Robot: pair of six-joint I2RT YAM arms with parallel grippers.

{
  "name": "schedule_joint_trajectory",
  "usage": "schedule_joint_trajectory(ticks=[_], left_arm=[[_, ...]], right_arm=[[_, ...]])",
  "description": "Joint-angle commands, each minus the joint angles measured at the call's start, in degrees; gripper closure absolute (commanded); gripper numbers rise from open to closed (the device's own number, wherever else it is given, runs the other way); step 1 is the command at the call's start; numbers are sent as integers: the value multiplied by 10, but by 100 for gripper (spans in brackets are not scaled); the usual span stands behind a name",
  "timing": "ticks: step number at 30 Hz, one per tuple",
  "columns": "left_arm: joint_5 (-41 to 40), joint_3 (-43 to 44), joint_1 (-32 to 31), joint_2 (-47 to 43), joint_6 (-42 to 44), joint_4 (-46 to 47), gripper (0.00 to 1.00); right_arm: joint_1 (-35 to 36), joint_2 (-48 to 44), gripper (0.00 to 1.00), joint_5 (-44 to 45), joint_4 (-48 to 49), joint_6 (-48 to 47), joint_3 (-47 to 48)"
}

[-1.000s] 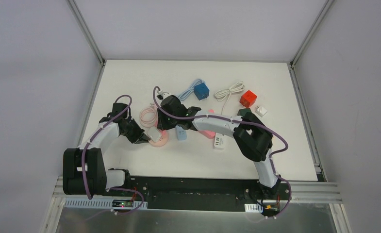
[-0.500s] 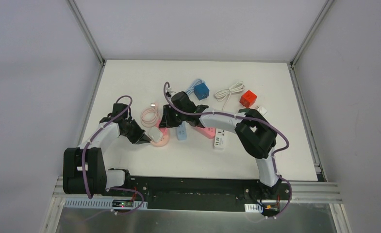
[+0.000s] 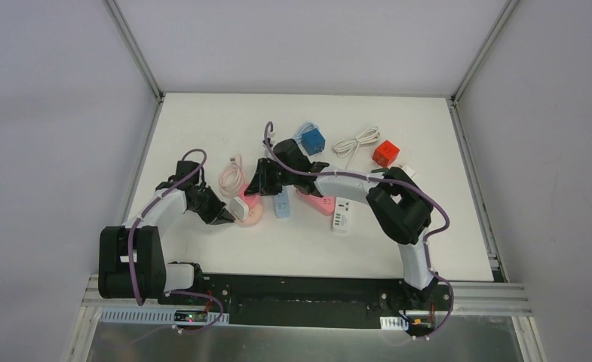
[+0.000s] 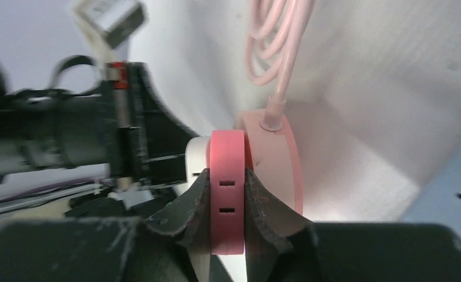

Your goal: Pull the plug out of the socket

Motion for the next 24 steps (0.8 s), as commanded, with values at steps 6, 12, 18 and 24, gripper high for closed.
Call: schedule_joint_trajectory(ticks=[6, 12, 18, 24], left_arm=[[-32, -26, -6, 35, 5, 0, 84], [-36, -21, -7, 26, 6, -6, 83], [-50, -8, -7, -3, 12, -24, 79], [-57, 15, -6, -45, 30, -47, 67]], right_arm=[[-1, -2, 100, -170, 210, 156, -17], [-13, -12, 100, -146, 193, 151, -28], [-29, -59, 100, -101, 135, 109, -38], [-58, -129, 100, 29, 20, 35, -56]])
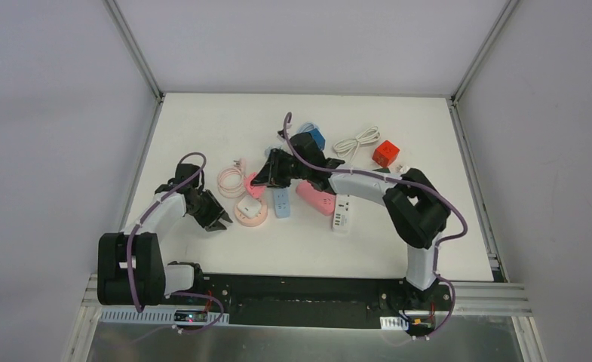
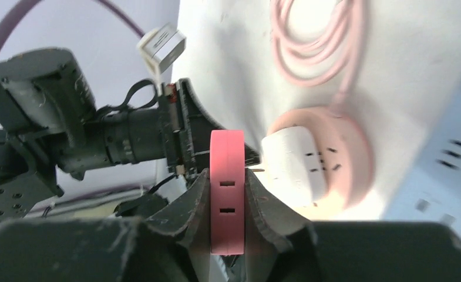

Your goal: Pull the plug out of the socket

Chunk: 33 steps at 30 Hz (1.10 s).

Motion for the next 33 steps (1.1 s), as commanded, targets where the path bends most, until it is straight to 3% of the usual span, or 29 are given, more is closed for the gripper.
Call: schedule_joint_trajectory(ticks=[1, 4, 6, 8, 10, 17, 21, 27, 33], left_arm=[[-24, 34, -5, -42, 27, -32, 63], [-35, 44, -5, -60, 33, -40, 53], [-41, 51, -4, -68, 37, -45, 48], [-44, 56, -5, -74, 41, -48, 44], [-45, 60, -5, -78, 44, -50, 42], [-46, 67, -5, -76, 52, -56, 42], [-43, 66, -5, -74, 51, -52, 42], [-36, 60, -5, -71, 45, -43, 41], [-21, 56, -4, -62, 37, -30, 41]], right_arm=[[-23, -97, 100, 127, -78, -71, -8], [-34, -131, 100, 210, -131, -94, -30], [-44, -150, 100, 218, -160, -95, -44], [-55, -171, 100, 300, -212, -93, -57], [-64, -192, 100, 328, -250, -92, -72], [-86, -251, 100, 589, -418, -50, -103], [-103, -275, 100, 615, -485, -33, -127], [-107, -340, 99, 580, -535, 9, -196], [-114, -390, 80, 547, -530, 51, -265]])
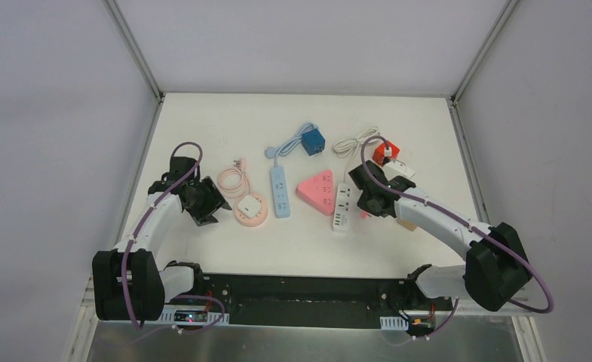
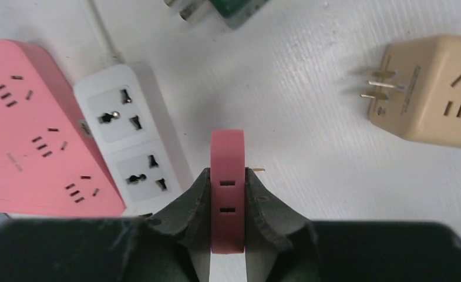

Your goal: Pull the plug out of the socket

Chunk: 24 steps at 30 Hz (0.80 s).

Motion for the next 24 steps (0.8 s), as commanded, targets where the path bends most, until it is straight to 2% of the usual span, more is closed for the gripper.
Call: schedule_joint_trajectory(ticks=[1, 4, 11, 20, 22, 24], left_arm=[[12, 7, -5, 5, 0, 10, 41], [14, 7, -5, 5, 1, 10, 41], [22, 0, -4, 4, 1, 15, 41], [22, 5, -5, -4, 2, 11, 40], [23, 3, -5, -5, 2, 11, 40], [27, 3, -5, -5, 2, 13, 40]], right_arm=[[-8, -38, 76, -18, -15, 45, -35], [-12, -47, 67, -27, -9, 57, -58], [-17, -59, 59, -33, -10, 71, -72], [-17, -88, 37, -34, -28, 34, 21], [-16, -92, 34, -56, -1, 5, 38], [-15, -91, 32, -122, 54, -34, 42]])
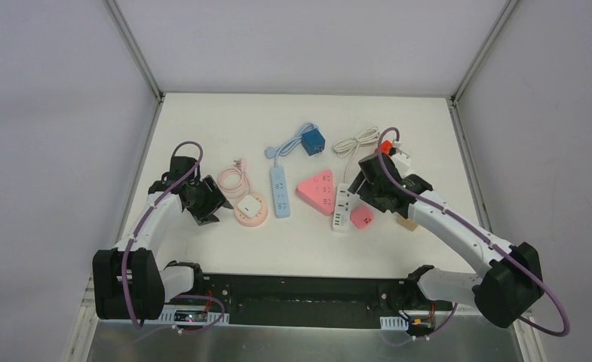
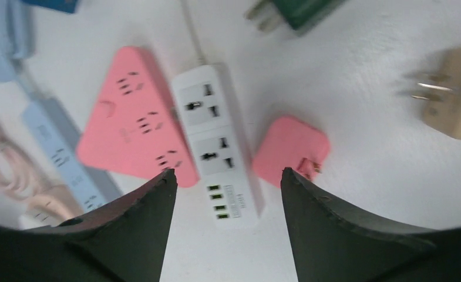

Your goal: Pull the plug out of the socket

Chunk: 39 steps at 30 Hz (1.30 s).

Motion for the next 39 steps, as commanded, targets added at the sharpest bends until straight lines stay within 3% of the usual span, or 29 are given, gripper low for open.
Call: schedule_joint_trajectory(ticks=[1, 7, 12, 17, 31, 39], left_arm=[[16, 2, -5, -10, 3, 2, 40], [49, -4, -4, -2, 2, 14, 40], [83, -10, -5, 18, 0, 30, 40], [103, -12, -5, 46, -4, 36, 42], [104, -24, -20, 82, -30, 68, 68], [109, -25, -27, 111, -23, 68, 72]], right_arm=[[1, -17, 32, -116, 98, -83, 36], [78, 82, 29, -236, 234, -130, 75], [154, 233, 31, -251, 227, -174, 187], [180, 337, 32, -265, 219, -176, 283], [181, 445, 45, -362, 294, -148, 337], [173, 486, 48, -384, 276, -143, 381]])
